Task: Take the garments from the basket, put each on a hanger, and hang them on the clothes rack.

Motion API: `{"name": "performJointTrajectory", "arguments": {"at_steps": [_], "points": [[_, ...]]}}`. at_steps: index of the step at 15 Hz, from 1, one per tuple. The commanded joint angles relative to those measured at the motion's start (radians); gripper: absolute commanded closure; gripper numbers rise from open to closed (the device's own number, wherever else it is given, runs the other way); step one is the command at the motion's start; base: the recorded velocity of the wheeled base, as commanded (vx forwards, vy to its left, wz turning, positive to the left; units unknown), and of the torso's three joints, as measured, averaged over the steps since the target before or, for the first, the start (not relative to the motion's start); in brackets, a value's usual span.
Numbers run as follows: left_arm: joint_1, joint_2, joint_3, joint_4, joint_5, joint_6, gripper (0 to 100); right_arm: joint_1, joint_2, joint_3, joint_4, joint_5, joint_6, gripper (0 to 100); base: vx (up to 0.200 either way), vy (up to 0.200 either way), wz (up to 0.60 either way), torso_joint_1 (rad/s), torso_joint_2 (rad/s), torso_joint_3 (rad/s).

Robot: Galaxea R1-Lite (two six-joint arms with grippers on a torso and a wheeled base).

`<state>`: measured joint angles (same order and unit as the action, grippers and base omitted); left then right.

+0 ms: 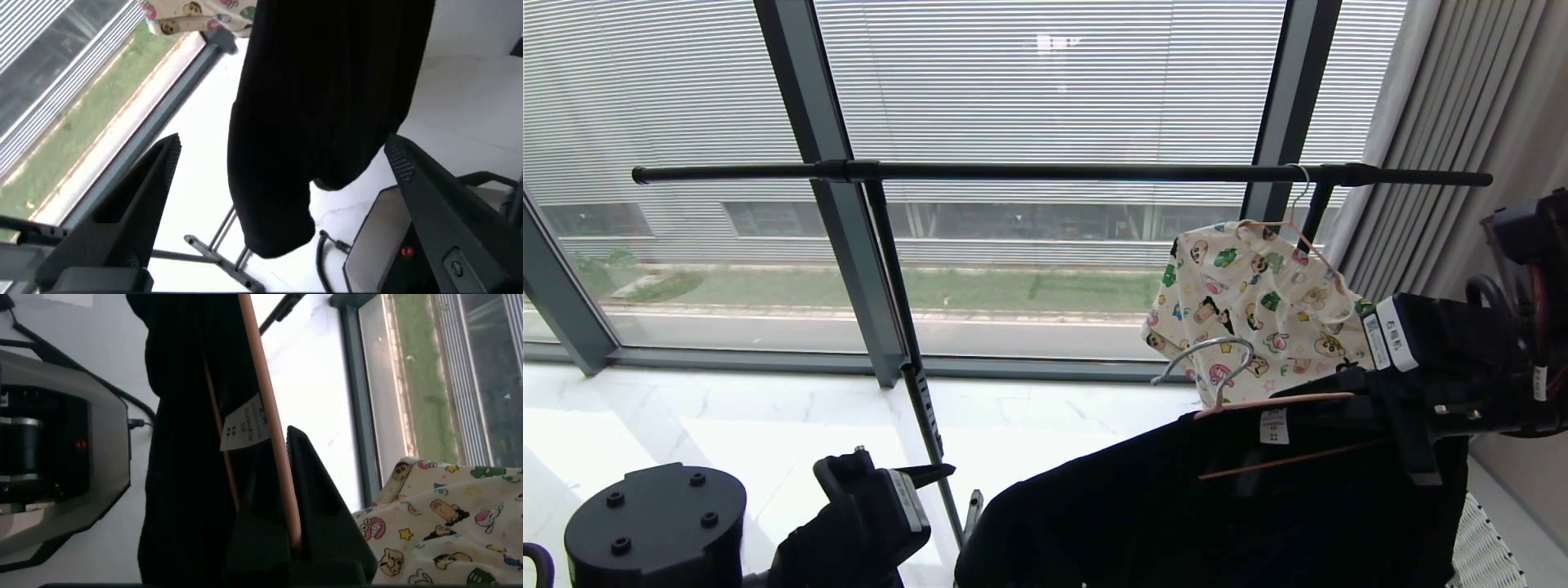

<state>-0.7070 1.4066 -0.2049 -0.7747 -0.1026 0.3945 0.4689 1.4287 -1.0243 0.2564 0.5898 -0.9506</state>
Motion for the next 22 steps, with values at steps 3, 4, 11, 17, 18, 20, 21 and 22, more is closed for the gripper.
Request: {"name": "performJointTrajectory", "arguments": {"at_steps": [3,4,11,17,18,20,21,22], "points": [[0.069,0.046,0.035,0.000,-0.002,-0.009,0,0.005,-0.068,-0.008,0.000,0.025,0.001,100,0.000,0.000,0.00,0.000,0.00,0.000],[0.067,0.058,0.033,-0.002,-0.002,-0.009,0,0.008,-0.088,-0.005,0.000,0.028,0.003,100,0.000,0.000,0.00,0.000,0.00,0.000],[0.067,0.158,0.042,-0.156,0.003,-0.006,100,0.040,-0.119,-0.004,0.000,0.028,0.024,100,0.000,0.000,0.00,0.000,0.00,0.000],[0.189,0.115,0.137,-0.158,0.009,-0.003,100,0.010,-0.119,0.000,-0.008,0.031,0.036,100,0.000,0.000,0.00,0.000,0.00,0.000],[0.187,0.106,0.140,-0.158,0.009,-0.002,100,0.010,-0.119,0.000,-0.008,0.033,0.058,100,0.000,0.000,0.00,0.000,0.00,0.000],[0.176,0.101,0.136,-0.163,0.009,-0.002,100,0.011,-0.117,0.000,-0.012,0.031,0.085,100,0.000,0.000,0.00,0.000,0.00,0.000],[0.173,0.103,0.136,-0.186,0.009,-0.005,0,0.011,-0.117,0.003,-0.022,0.031,0.090,100,0.000,0.000,0.00,0.000,0.00,0.000],[0.173,0.104,0.133,-0.198,0.011,-0.006,0,0.011,-0.117,0.004,-0.023,0.030,0.090,100,0.000,0.000,0.00,0.000,0.00,0.000]]}}
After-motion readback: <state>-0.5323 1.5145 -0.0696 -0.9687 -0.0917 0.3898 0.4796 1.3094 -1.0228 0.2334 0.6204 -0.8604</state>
